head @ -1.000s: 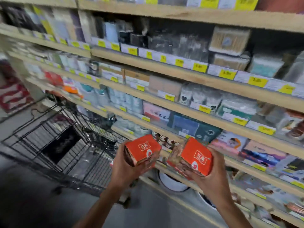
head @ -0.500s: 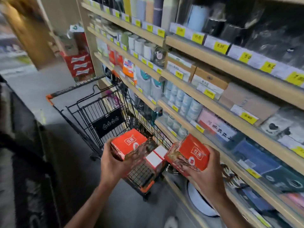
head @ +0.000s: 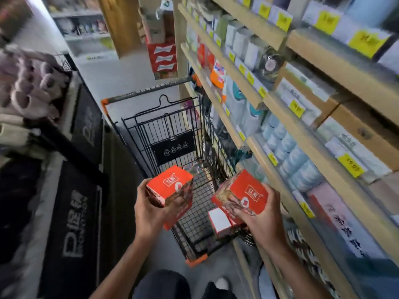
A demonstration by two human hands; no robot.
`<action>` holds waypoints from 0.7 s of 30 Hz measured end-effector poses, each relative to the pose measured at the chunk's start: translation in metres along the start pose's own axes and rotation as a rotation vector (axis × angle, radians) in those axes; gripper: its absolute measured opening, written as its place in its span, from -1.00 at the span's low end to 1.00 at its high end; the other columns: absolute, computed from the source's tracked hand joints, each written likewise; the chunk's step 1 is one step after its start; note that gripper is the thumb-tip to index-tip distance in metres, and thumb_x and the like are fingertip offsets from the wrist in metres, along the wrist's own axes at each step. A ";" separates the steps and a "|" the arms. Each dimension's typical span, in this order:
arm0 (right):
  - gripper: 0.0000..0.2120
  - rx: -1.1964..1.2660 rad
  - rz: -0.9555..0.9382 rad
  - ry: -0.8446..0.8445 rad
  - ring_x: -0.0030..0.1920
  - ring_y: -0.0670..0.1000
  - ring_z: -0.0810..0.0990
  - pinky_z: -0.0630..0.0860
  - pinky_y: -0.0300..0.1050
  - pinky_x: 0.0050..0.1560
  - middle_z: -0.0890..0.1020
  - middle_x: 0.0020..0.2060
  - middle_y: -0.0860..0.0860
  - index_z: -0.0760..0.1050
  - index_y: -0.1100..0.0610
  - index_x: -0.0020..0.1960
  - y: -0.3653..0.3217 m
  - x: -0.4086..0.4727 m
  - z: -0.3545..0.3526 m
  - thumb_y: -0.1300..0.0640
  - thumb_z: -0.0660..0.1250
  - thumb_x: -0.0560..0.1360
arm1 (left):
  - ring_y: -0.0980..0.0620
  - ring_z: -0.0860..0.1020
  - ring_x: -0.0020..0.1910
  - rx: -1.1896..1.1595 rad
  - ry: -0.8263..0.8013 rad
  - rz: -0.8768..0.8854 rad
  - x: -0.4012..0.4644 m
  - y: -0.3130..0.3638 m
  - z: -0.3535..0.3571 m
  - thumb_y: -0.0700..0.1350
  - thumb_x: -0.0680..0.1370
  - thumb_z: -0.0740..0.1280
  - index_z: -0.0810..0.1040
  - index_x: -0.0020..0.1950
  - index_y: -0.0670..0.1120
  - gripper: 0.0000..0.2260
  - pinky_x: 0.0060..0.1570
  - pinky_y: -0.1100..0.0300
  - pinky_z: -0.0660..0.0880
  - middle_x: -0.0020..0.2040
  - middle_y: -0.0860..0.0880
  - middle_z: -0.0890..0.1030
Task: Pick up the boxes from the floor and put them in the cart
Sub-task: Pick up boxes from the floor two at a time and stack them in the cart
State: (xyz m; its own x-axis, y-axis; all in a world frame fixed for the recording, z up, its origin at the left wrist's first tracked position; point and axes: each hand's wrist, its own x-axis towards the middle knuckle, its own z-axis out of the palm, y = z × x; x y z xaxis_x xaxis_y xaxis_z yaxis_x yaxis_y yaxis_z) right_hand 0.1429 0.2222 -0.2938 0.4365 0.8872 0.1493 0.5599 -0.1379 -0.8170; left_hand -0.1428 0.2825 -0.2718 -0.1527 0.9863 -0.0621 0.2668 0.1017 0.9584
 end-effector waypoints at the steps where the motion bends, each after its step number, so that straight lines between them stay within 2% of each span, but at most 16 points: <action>1: 0.00 -0.007 0.015 -0.018 0.19 -0.03 0.46 0.50 -0.05 0.14 0.37 0.18 -0.11 0.29 0.08 0.45 0.005 0.006 0.004 0.05 0.72 0.14 | 0.16 0.59 0.15 0.000 0.008 -0.023 0.004 -0.005 0.007 0.14 0.18 0.67 0.32 0.40 0.08 -0.12 0.14 0.03 0.59 0.21 0.08 0.57; 5: 0.00 -0.039 0.053 -0.062 0.18 0.03 0.49 0.56 0.08 0.14 0.39 0.19 -0.05 0.28 0.04 0.44 0.019 0.027 0.019 0.04 0.72 0.13 | 0.15 0.60 0.13 0.001 0.057 -0.103 0.023 -0.023 0.027 0.05 0.23 0.67 0.36 0.35 0.11 -0.22 0.19 -0.05 0.58 0.17 0.09 0.60; 7: 0.00 -0.067 0.069 -0.092 0.19 0.06 0.51 0.59 0.14 0.12 0.42 0.23 0.00 0.27 0.02 0.44 0.022 0.041 0.033 0.07 0.72 0.14 | 0.18 0.60 0.15 -0.015 0.065 -0.144 0.039 -0.038 0.033 0.04 0.25 0.67 0.37 0.35 0.07 -0.24 0.21 -0.01 0.57 0.17 0.10 0.60; 10: 0.00 -0.100 0.111 -0.094 0.20 0.09 0.51 0.58 0.08 0.10 0.43 0.26 0.06 0.26 0.05 0.44 0.028 0.052 0.059 0.09 0.72 0.14 | 0.27 0.57 0.16 -0.016 0.014 -0.187 0.067 -0.064 0.043 -0.01 0.26 0.67 0.36 0.36 0.04 -0.24 0.20 0.17 0.54 0.19 0.13 0.58; 13: -0.01 -0.098 0.115 -0.052 0.20 0.10 0.51 0.54 0.02 0.12 0.44 0.26 0.10 0.29 0.11 0.43 0.041 0.063 0.078 0.13 0.73 0.13 | 0.40 0.56 0.03 -0.025 -0.031 -0.241 0.087 -0.089 0.060 -0.14 0.27 0.67 0.37 0.30 0.03 -0.28 0.00 0.46 0.49 0.11 0.16 0.58; 15: -0.01 -0.124 0.136 -0.077 0.18 0.06 0.50 0.53 -0.07 0.08 0.43 0.26 0.10 0.29 0.12 0.44 0.049 0.066 0.089 0.14 0.73 0.13 | 0.44 0.56 -0.03 -0.053 -0.053 -0.284 0.095 -0.100 0.071 -0.20 0.28 0.66 0.35 0.31 -0.05 -0.29 -0.08 0.52 0.45 0.09 0.12 0.58; 18: 0.01 -0.153 0.172 -0.101 0.19 0.09 0.51 0.56 0.02 0.08 0.44 0.26 0.09 0.27 0.08 0.44 0.063 0.067 0.108 0.08 0.73 0.13 | 0.45 0.56 -0.11 -0.015 -0.095 -0.330 0.105 -0.121 0.080 -0.34 0.35 0.59 0.30 0.28 -0.13 -0.35 -0.15 0.52 0.47 0.06 0.01 0.54; 19: 0.00 -0.160 0.181 -0.100 0.19 0.10 0.51 0.55 0.05 0.08 0.45 0.27 0.08 0.26 0.05 0.43 0.068 0.070 0.114 0.07 0.73 0.13 | 0.39 0.57 -0.08 0.001 -0.087 -0.354 0.109 -0.130 0.084 -0.31 0.35 0.60 0.29 0.28 -0.11 -0.35 -0.12 0.47 0.51 0.08 -0.02 0.54; 21: -0.01 -0.180 0.193 -0.098 0.19 0.09 0.52 0.52 0.01 0.03 0.45 0.29 0.07 0.25 0.01 0.43 0.079 0.080 0.124 0.07 0.72 0.15 | 0.20 0.58 0.09 0.058 -0.081 -0.364 0.114 -0.145 0.092 -0.12 0.33 0.64 0.29 0.37 -0.06 -0.25 0.10 0.24 0.56 0.21 -0.04 0.54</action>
State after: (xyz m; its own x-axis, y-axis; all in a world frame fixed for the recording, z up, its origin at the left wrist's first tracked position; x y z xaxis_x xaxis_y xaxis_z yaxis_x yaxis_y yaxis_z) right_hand 0.1350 0.3365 -0.4153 0.4823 0.8739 -0.0611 0.5929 -0.3770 -0.7116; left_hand -0.1118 0.3923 -0.4436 -0.1725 0.8912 -0.4195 0.2629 0.4521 0.8523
